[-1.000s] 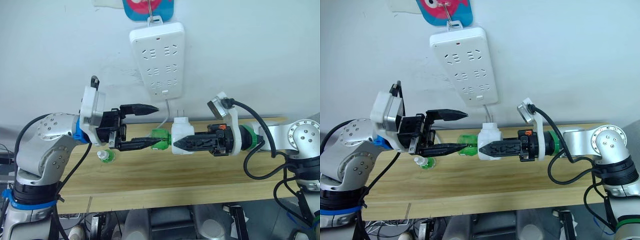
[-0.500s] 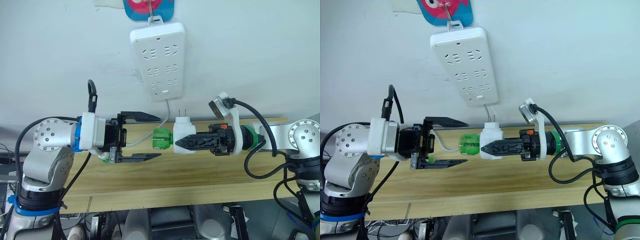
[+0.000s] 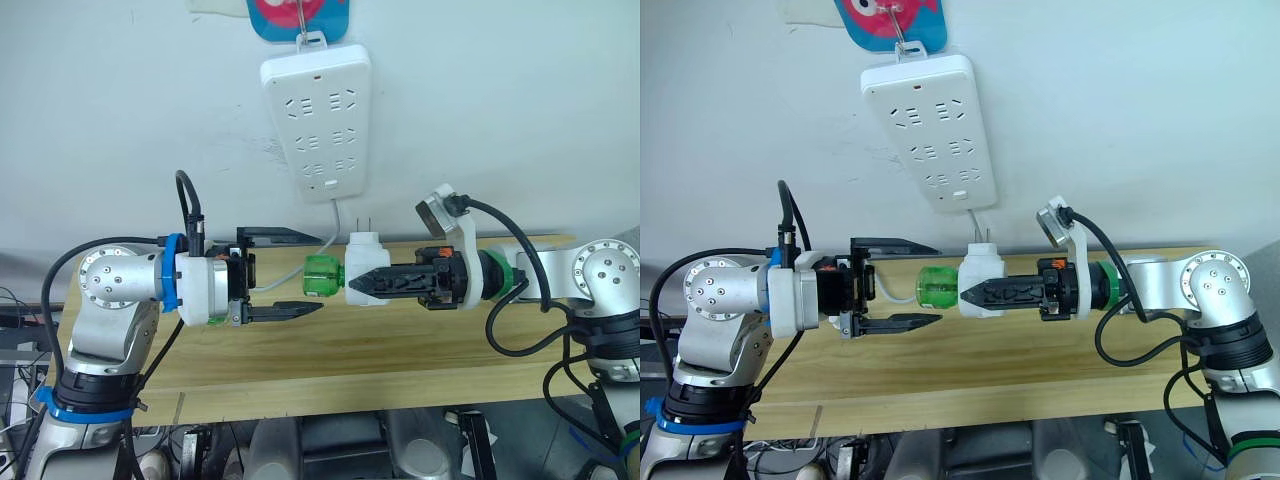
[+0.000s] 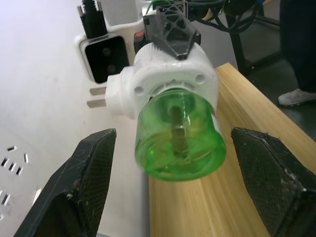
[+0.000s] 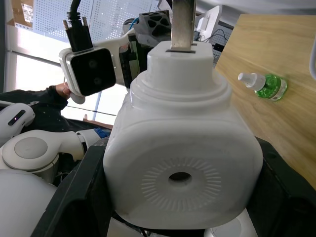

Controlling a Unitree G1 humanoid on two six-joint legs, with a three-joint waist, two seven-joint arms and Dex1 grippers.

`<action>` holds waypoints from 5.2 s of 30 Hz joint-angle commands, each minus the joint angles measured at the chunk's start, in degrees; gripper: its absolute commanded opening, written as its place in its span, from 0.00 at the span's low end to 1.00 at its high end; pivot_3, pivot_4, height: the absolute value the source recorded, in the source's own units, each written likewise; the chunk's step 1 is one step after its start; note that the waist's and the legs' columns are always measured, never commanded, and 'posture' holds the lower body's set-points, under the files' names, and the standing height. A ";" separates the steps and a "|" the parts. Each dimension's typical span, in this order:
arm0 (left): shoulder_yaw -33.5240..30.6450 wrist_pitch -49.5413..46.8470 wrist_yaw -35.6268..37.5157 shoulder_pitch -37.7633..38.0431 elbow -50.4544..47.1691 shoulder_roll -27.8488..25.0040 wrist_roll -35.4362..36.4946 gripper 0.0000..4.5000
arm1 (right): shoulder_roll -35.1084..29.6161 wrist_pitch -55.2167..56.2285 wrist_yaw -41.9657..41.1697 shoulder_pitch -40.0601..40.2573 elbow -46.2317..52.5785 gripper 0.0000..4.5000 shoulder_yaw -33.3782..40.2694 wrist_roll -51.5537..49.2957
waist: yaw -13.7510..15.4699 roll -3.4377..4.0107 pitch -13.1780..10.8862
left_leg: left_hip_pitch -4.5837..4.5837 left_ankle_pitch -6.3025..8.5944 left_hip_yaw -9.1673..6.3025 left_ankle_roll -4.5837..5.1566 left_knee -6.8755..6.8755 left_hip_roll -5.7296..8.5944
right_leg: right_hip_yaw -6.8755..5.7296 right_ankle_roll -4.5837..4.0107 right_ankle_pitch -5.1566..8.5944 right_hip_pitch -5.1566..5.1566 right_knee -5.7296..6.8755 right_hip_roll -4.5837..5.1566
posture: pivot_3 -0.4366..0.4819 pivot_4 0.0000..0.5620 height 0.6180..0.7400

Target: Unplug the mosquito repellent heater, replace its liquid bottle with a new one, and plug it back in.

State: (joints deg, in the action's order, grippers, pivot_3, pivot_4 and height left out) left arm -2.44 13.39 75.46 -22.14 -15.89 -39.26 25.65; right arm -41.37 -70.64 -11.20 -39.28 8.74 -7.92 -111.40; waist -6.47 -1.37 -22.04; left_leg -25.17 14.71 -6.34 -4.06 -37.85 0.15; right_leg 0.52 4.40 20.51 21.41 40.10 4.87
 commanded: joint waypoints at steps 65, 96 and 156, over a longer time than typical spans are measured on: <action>-7.09 -63.59 -14.28 -2.81 -8.29 -10.61 41.30 0.50 | -5.08 9.64 8.45 1.25 15.94 0.68 1.30 -0.89 | -0.08 0.01 -0.01 | 0.02 -0.01 -0.05 -0.01 0.01 -0.04 | -0.01 0.00 0.00 0.03 -0.04 0.00 | 0.28 0.69 1.00; -7.17 -81.99 -16.16 -5.44 -5.85 -15.91 55.97 0.50 | -8.60 8.62 3.17 -0.08 16.70 0.68 -0.13 -0.50 | -0.08 0.01 -0.02 | 0.05 -0.01 0.00 -0.02 0.01 -0.05 | 0.01 0.00 0.00 0.05 -0.06 0.00 | 0.28 0.68 1.00; -6.91 -68.20 -9.47 -0.62 -8.74 -16.29 44.10 0.50 | -8.11 13.28 7.51 1.39 15.04 0.68 3.00 3.42 | -0.01 0.01 -0.01 | 0.05 -0.01 0.01 -0.03 0.01 -0.06 | 0.02 0.00 0.00 0.06 -0.06 0.00 | 0.28 0.66 1.00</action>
State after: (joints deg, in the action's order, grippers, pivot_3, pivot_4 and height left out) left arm -8.70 -56.04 62.97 -23.68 -22.73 -54.74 71.04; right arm -48.32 -59.59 -5.24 -37.86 26.60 -9.03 -110.77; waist -6.48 -1.36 -22.05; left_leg -25.12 14.69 -6.33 -4.09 -37.83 0.09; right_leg 0.53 4.40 20.51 21.48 40.04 4.87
